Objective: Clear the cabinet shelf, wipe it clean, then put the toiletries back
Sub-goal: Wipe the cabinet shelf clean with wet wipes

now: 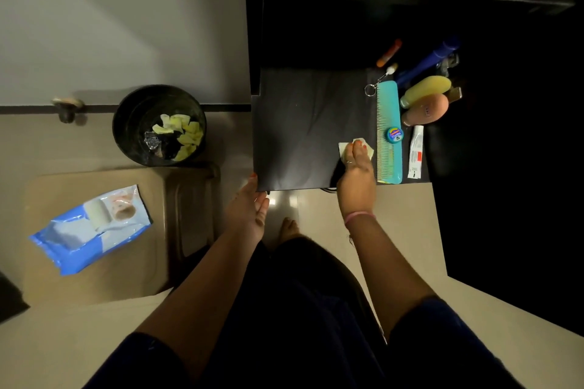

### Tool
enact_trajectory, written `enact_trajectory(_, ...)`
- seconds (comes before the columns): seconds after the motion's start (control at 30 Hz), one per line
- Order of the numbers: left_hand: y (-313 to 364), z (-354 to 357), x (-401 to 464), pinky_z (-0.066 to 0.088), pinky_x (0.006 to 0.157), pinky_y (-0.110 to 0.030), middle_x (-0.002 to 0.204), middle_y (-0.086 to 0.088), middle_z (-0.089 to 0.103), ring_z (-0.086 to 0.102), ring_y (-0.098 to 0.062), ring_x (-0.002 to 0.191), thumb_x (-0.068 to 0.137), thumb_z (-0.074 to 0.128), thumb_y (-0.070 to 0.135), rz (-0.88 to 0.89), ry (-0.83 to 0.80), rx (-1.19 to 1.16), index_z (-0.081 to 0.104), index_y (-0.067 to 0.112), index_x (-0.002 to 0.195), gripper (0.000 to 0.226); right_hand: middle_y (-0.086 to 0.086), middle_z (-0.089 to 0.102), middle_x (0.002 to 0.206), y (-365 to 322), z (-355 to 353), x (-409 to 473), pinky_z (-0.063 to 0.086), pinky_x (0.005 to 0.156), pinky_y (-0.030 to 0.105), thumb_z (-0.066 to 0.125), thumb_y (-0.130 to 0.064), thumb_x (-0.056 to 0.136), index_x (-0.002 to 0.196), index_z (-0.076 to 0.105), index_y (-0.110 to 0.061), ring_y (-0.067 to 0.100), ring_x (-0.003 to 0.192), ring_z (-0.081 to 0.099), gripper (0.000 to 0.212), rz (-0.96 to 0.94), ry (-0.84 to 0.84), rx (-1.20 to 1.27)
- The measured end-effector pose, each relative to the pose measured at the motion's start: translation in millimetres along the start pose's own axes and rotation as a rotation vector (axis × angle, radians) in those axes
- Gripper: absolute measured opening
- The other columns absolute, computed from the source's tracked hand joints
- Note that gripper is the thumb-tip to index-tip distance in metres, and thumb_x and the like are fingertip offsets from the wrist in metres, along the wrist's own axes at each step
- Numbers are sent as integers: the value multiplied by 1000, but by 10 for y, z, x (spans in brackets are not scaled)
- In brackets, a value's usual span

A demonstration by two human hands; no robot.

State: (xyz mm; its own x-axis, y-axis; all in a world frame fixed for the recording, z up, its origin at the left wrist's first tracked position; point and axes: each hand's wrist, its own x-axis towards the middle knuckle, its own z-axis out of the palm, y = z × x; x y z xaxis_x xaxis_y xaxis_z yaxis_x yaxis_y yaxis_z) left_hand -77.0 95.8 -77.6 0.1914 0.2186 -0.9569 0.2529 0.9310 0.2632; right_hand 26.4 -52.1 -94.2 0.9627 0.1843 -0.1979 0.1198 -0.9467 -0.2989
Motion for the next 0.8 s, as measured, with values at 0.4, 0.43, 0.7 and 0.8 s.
enact_trajectory(0.4, 32, -15, -11, 49, 83, -25, 112, -11, 65, 64, -20, 103, 97, 49, 23, -31, -26, -58, 55, 4, 123, 33, 20, 39, 142, -231, -100, 899, 38, 102, 40, 32, 4, 92, 136, 38, 0, 34, 128, 43, 45, 52, -40, -32)
enact_trajectory(0.43, 33, -17, -20, 51, 79, -24, 105, -10, 67, 67, -18, 93, 95, 53, 25, -38, -10, -51, 56, 4, 120, 33, 23, 43, 137, -274, -118, 980, 40, 99, 41, 34, 1, 93, 133, 42, 2, 36, 124, 46, 40, 75, -34, -24)
enact_trajectory(0.7, -3, -23, 13, 42, 103, -31, 120, -11, 63, 59, -20, 115, 90, 61, 26, -17, 6, -8, 56, 6, 123, 38, 24, 51, 130, -491, -60, 1341, 43, 95, 43, 35, 1, 93, 125, 50, 4, 36, 116, 52, 35, 85, -12, -85)
enact_trajectory(0.8, -4, -26, 46, 45, 99, -29, 118, -12, 63, 61, -19, 109, 91, 59, 22, -23, -4, -38, 56, 4, 122, 36, 27, 45, 135, -621, -176, 1434, 39, 101, 44, 33, 3, 95, 130, 44, 9, 38, 121, 48, 37, 53, -11, -165)
